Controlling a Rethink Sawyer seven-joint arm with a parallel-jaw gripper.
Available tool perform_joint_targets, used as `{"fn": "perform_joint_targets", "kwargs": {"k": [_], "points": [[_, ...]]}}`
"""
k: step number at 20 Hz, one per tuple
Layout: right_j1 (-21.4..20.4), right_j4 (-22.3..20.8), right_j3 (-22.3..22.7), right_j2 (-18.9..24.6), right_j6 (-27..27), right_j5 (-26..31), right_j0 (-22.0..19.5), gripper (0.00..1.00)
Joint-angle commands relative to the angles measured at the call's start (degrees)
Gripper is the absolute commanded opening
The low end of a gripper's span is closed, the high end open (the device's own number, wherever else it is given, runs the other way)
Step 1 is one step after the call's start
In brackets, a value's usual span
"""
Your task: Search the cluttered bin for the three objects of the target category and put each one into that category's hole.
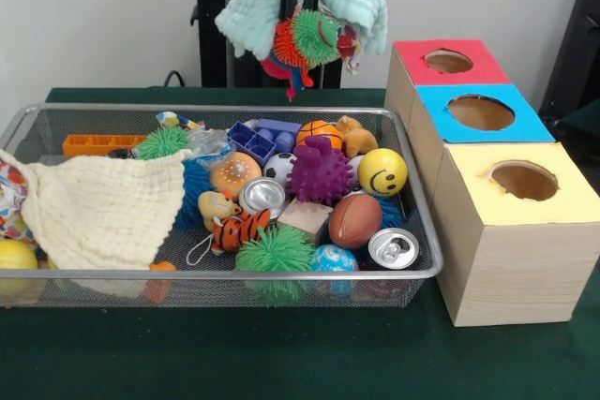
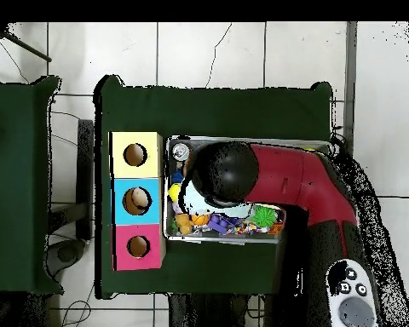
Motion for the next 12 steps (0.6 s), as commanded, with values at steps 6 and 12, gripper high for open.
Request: {"fn": "perform_joint_targets", "kwargs": {"k": [6,12], "points": [[-0.10,1.94,-0.17,8.58,1.75,-24.34,-3.46,0.00],[1.60,-1.85,5.88,15.14,-1.68,-36.67,-9.96,0.00]]}}
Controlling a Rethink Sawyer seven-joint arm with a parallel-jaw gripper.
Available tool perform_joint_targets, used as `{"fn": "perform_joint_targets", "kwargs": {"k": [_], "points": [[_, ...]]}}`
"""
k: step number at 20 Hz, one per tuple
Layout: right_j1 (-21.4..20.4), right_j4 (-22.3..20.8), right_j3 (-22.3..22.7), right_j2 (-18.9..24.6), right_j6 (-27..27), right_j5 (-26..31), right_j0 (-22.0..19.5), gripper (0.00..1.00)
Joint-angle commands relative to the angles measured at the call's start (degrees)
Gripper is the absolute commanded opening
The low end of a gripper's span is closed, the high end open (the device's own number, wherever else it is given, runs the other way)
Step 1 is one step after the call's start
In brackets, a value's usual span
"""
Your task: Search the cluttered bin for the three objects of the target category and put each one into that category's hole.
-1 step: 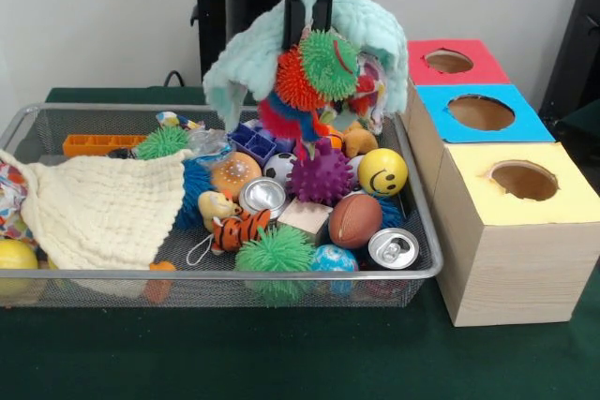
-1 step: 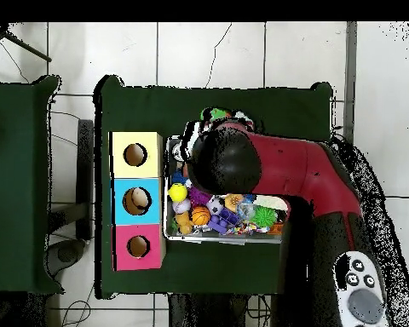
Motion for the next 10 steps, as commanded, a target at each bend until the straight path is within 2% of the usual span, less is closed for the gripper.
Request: {"fn": "perform_joint_targets", "kwargs": {"k": [1,3,6,8,10], "points": [[1.74,-2.79,7.97,11.75,-1.70,-14.60,-7.83,0.00],[2.10,-4.35,9.75,14.74,-1.40,-18.91,-10.39,0.00],[2.66,-6.28,10.81,16.11,2.34,-24.94,-12.04,0.00],[1.62,-7.56,12.25,18.07,4.45,-29.03,-13.51,0.00],[0.56,-7.26,12.99,17.87,5.94,-29.67,-13.37,0.00]]}}
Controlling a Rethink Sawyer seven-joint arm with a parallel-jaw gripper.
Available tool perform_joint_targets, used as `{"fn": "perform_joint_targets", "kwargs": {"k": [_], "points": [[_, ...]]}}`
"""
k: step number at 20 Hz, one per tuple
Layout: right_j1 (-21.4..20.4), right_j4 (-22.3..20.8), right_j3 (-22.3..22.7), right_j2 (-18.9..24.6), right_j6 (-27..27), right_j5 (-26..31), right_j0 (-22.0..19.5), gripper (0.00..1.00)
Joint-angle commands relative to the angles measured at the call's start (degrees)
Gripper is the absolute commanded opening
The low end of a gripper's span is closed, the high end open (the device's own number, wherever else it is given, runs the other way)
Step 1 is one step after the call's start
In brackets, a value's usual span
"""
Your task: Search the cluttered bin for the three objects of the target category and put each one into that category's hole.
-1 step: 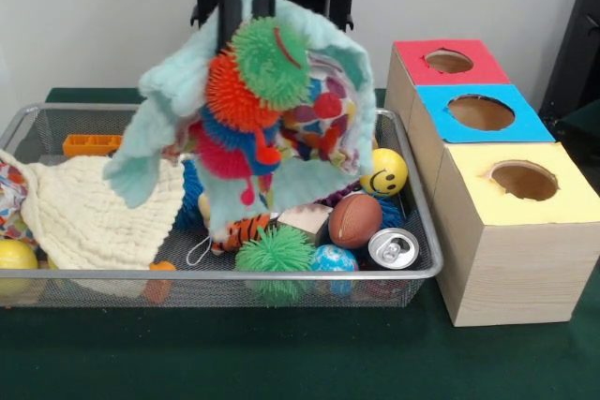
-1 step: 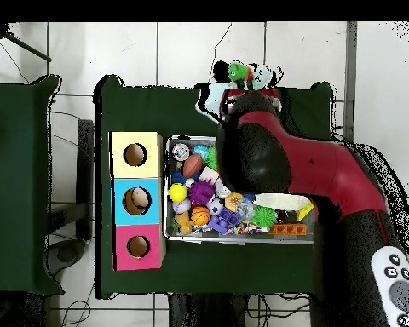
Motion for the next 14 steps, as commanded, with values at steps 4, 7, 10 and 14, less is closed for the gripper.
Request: {"fn": "perform_joint_targets", "kwargs": {"k": [4,7,10,14], "points": [[0.21,-5.80,9.71,9.31,6.84,-9.89,-4.02,0.00],[0.31,-5.61,9.55,9.02,7.14,-9.50,-3.85,0.00],[0.20,-5.56,9.39,8.60,7.51,-9.26,-3.54,0.00],[0.52,-5.53,9.18,8.24,7.58,-9.03,-3.36,0.00]]}}
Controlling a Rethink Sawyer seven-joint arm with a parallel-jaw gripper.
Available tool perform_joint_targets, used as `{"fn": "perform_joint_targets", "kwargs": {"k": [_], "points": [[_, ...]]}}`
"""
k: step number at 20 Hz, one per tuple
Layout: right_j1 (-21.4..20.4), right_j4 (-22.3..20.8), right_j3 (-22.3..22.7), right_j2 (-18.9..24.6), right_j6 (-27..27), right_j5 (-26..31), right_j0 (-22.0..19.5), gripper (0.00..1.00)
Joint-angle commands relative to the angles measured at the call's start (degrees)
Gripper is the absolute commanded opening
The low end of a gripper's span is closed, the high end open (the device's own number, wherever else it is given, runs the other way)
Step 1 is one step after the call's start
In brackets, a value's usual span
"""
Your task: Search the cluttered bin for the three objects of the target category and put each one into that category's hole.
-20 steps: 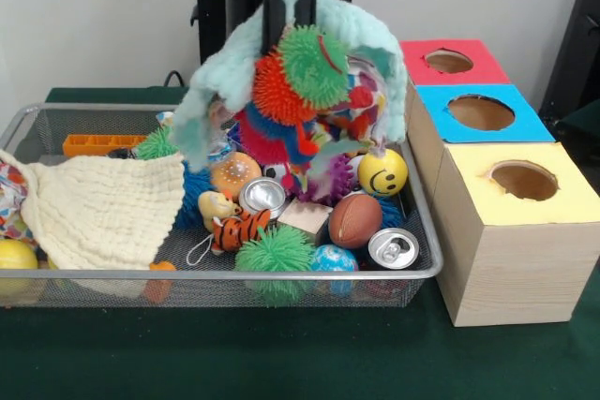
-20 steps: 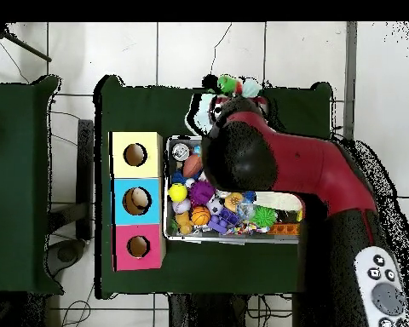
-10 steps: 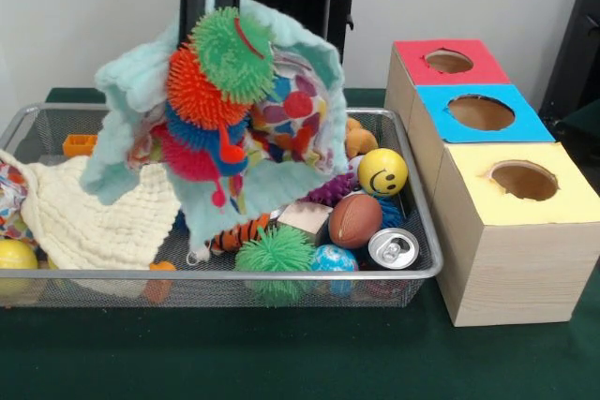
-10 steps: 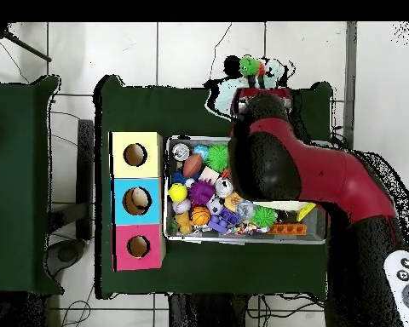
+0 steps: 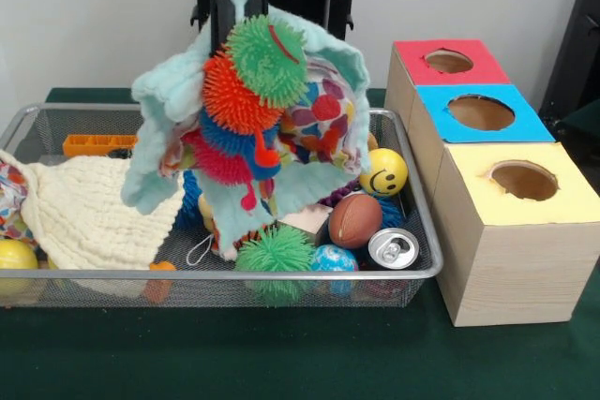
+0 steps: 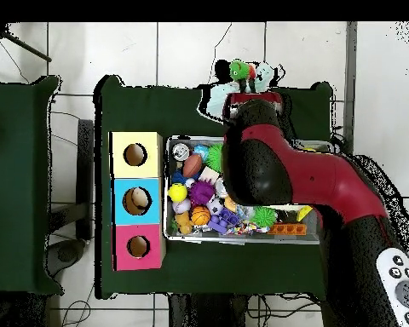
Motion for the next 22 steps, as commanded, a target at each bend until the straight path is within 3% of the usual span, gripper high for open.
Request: {"fn": "perform_joint_targets", "kwargs": {"k": [1,22], "points": [[0.49,-1.69,4.88,3.51,7.57,-1.23,0.43,0.00],[-0.71,-0.65,4.52,2.69,7.20,1.67,1.47,0.00]]}}
